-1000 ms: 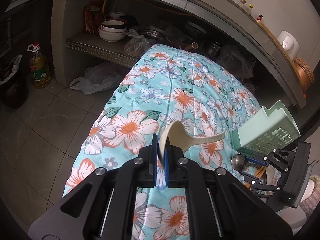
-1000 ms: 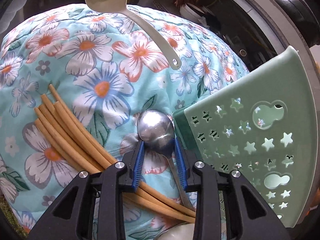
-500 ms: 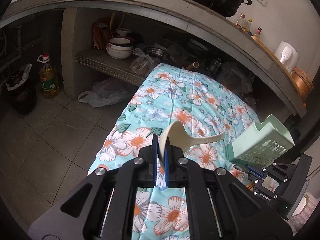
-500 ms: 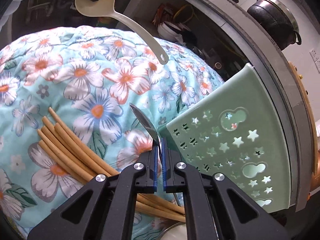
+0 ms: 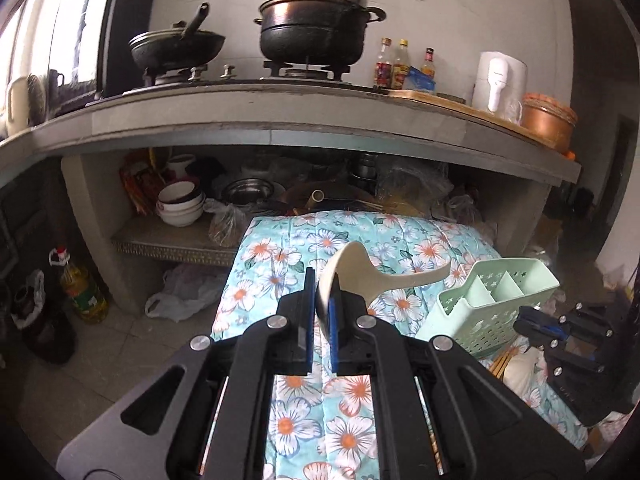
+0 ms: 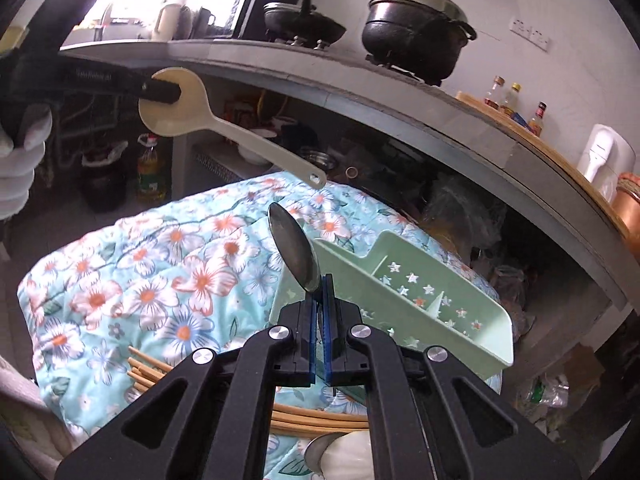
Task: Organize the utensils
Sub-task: 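Carry the ladle and metal spoon up over the green holder with both grippers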
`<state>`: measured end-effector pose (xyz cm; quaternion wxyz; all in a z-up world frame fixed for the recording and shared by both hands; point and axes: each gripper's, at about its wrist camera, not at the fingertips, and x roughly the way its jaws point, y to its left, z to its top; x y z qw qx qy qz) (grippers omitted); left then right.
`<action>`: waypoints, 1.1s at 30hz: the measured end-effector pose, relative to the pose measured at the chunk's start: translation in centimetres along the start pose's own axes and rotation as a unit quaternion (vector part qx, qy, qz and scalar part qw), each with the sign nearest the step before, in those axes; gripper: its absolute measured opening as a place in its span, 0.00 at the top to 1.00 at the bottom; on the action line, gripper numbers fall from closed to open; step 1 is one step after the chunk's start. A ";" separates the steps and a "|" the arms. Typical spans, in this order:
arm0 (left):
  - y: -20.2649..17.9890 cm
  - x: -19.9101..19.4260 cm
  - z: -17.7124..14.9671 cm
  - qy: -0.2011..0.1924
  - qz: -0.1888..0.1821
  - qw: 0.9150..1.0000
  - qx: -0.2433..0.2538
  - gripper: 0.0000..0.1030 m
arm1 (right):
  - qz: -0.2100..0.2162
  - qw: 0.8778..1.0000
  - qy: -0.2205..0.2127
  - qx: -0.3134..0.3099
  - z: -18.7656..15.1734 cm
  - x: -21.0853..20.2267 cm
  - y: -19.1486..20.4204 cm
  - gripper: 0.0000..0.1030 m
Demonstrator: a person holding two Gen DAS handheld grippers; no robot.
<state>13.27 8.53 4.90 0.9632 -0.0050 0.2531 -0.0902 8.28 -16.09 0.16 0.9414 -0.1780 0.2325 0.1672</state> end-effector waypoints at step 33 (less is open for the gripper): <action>-13.5 11.7 4.0 0.171 -0.029 0.928 0.329 0.92 | 0.074 0.959 -0.126 0.242 3.9 -3.8 -17.6 0.98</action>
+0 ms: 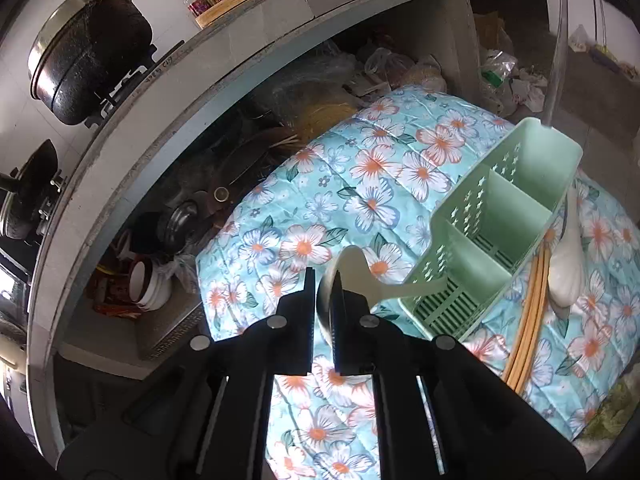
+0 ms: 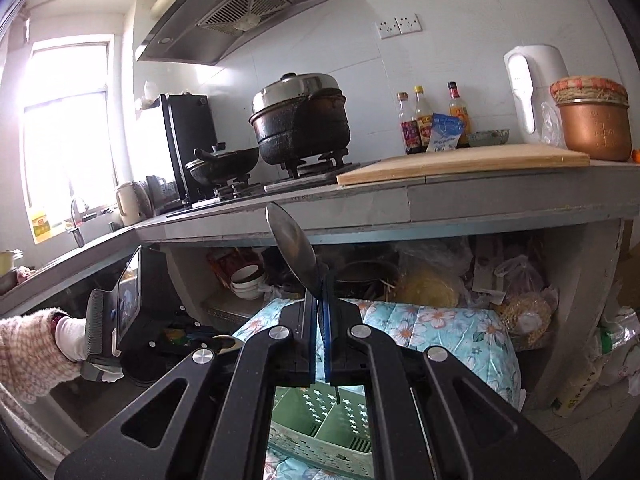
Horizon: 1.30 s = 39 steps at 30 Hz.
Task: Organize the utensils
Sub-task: 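Carry the ladle and metal spoon up over the green holder with both grippers, then lower the ladle and spoon into the holder and open both grippers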
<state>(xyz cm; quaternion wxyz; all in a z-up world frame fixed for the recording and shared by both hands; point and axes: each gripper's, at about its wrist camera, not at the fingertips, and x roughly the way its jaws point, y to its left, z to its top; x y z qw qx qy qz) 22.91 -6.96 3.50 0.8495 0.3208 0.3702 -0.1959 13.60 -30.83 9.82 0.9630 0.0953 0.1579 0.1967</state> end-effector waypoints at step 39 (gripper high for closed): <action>1.8 -4.7 -10.7 -0.154 -0.146 0.914 -0.345 0.23 | -0.074 0.996 0.041 0.028 -3.4 -2.3 -1.6 0.28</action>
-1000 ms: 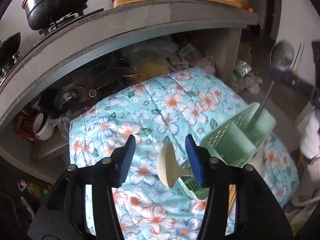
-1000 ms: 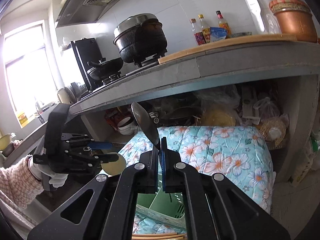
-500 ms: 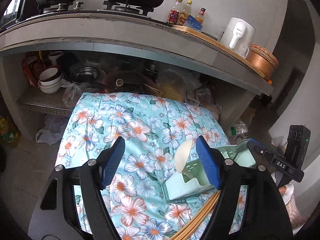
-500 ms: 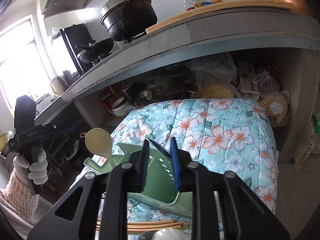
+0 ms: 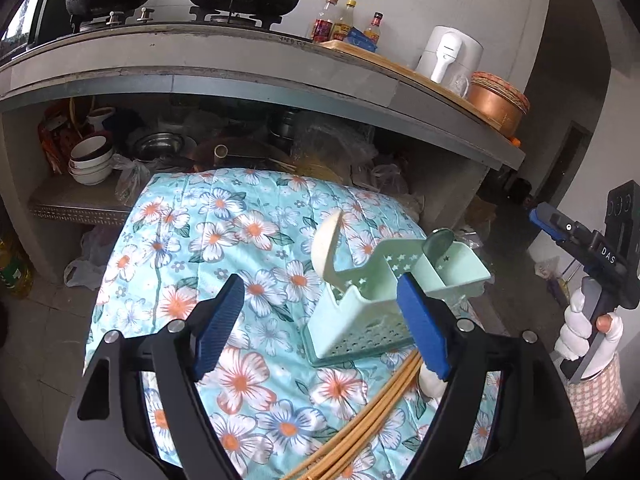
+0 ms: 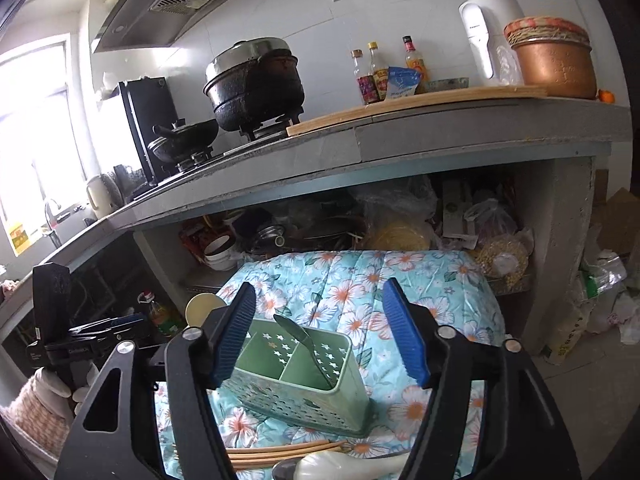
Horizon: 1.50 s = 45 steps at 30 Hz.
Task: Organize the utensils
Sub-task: 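Lower the ladle and spoon into the holder and open both grippers, then move the left gripper to the bamboo chopsticks beside the holder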
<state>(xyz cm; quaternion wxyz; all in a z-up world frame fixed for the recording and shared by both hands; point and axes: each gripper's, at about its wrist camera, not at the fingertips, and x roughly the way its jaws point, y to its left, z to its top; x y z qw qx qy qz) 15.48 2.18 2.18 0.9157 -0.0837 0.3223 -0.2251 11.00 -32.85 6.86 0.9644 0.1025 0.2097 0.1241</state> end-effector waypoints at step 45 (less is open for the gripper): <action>-10.6 8.3 -10.8 0.162 -0.052 0.983 0.076 0.10 | -0.168 0.957 0.233 0.046 -21.0 2.4 -2.3 0.06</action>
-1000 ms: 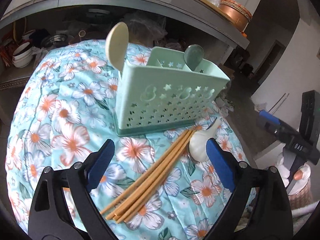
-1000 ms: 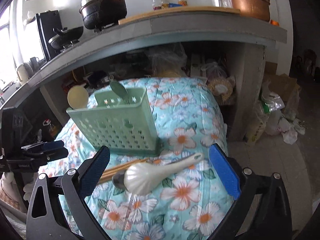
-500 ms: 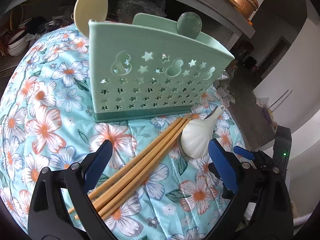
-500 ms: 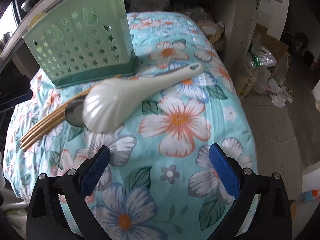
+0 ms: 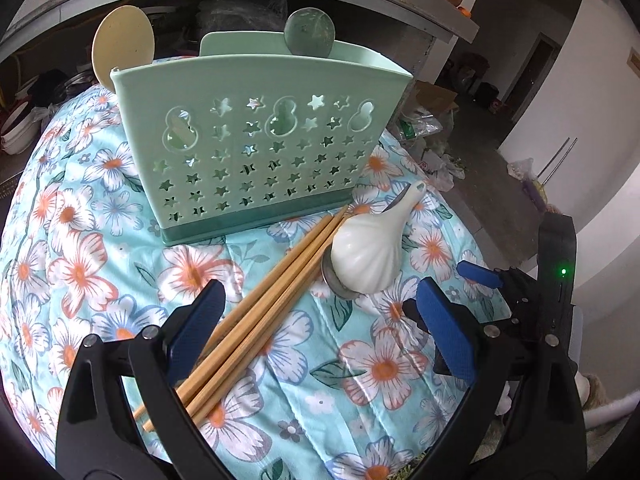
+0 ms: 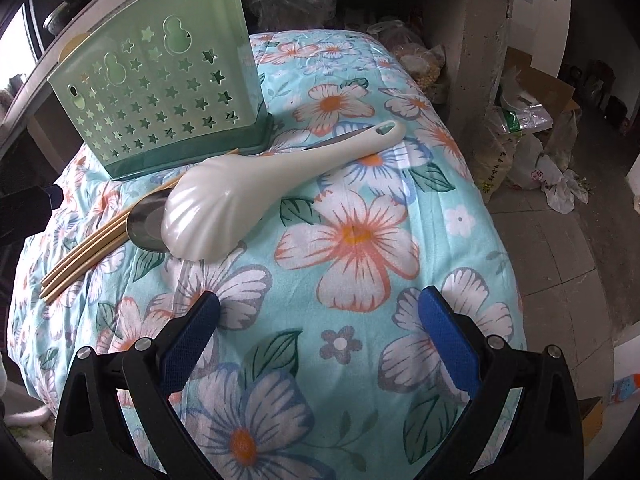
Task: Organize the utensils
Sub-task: 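Move the left gripper to the bamboo chopsticks beside the holder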
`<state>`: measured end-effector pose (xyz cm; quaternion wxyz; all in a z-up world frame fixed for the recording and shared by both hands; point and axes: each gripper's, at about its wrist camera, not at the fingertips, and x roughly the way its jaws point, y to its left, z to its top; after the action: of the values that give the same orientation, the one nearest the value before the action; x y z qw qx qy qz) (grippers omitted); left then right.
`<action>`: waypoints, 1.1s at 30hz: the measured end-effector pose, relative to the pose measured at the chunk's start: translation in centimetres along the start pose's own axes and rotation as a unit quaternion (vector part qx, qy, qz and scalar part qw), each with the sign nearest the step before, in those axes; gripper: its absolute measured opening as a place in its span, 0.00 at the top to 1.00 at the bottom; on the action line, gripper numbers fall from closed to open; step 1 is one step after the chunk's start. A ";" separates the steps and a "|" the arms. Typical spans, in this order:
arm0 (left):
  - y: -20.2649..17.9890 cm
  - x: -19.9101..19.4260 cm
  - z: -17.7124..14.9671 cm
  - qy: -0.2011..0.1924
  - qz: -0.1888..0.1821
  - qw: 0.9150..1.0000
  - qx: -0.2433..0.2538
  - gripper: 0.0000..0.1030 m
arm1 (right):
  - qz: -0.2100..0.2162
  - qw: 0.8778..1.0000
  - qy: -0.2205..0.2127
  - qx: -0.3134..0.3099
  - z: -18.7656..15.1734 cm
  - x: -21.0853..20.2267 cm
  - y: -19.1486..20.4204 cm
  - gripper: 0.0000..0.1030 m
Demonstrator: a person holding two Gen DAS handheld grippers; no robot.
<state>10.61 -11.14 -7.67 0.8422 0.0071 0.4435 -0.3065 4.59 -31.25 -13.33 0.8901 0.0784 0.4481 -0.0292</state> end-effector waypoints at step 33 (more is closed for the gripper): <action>3.5 6.8 -1.5 0.062 -0.179 0.976 -0.111 0.70 | 0.031 0.999 0.002 0.018 0.3 -0.1 -1.0 0.06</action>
<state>14.20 -11.31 -14.54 0.7401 -0.1470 0.5200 -0.4003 4.61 -32.28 -13.19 0.8881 0.1084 0.4466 -0.0093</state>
